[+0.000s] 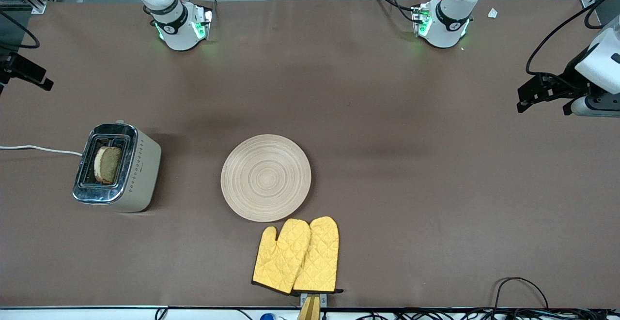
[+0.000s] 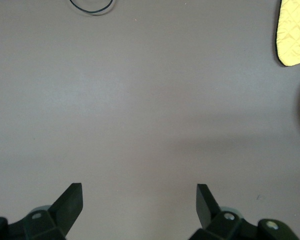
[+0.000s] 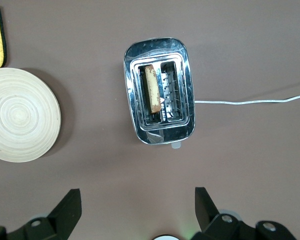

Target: Move plate and put bread in toaster

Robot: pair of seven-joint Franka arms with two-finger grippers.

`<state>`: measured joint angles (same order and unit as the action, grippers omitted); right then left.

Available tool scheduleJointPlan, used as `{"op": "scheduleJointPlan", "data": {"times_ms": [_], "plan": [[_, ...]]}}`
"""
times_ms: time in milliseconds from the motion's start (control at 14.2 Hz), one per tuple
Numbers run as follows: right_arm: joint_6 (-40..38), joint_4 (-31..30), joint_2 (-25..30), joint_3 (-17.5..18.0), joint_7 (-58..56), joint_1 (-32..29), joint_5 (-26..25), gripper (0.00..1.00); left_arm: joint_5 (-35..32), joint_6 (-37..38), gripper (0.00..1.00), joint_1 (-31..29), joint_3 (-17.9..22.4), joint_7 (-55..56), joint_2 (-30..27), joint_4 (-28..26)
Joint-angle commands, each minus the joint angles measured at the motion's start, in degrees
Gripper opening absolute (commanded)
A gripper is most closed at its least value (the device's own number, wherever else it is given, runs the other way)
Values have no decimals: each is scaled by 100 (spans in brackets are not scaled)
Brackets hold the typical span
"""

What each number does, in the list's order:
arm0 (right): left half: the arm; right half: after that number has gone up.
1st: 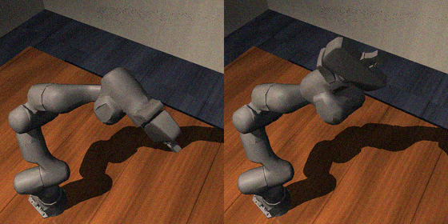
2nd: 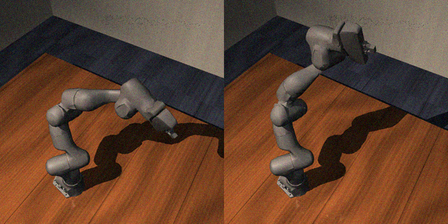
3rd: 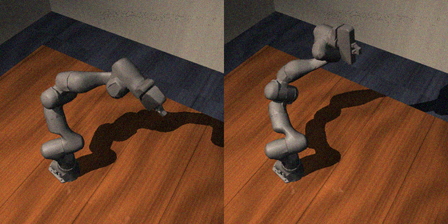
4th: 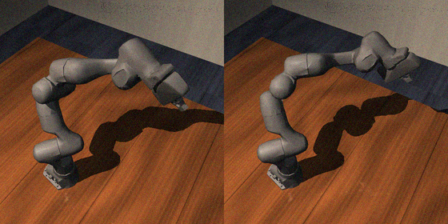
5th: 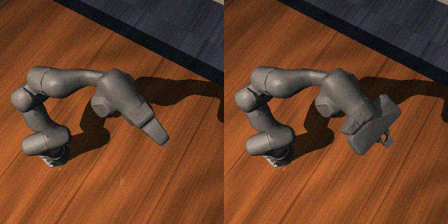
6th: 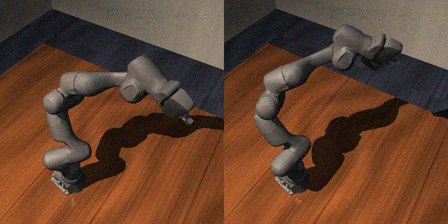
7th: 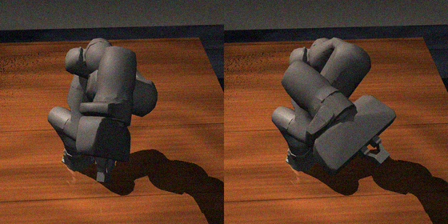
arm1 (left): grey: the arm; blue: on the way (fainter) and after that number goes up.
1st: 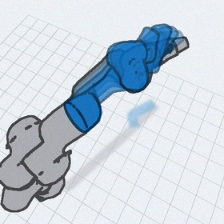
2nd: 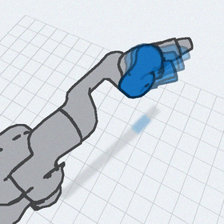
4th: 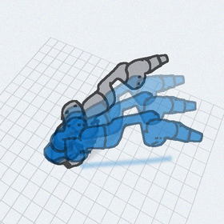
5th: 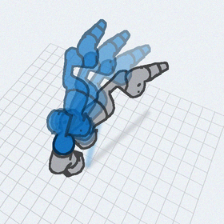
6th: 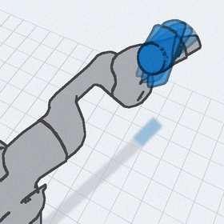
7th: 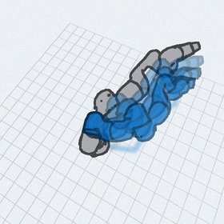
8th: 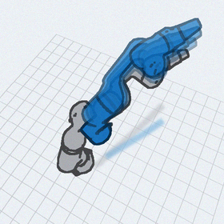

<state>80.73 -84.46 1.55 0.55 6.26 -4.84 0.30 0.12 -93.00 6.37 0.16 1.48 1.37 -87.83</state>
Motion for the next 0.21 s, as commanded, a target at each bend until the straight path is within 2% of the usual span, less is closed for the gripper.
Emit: {"op": "scheduleJointPlan", "data": {"times_ms": [0,140], "plan": [[49,-220,135,60,-176,-79,119,100,-109,19,100,40,11,-16,-5,81],[31,-220,135,42,-554,-105,119,100,-109,19,100,40,11,10,-5,81]]}}
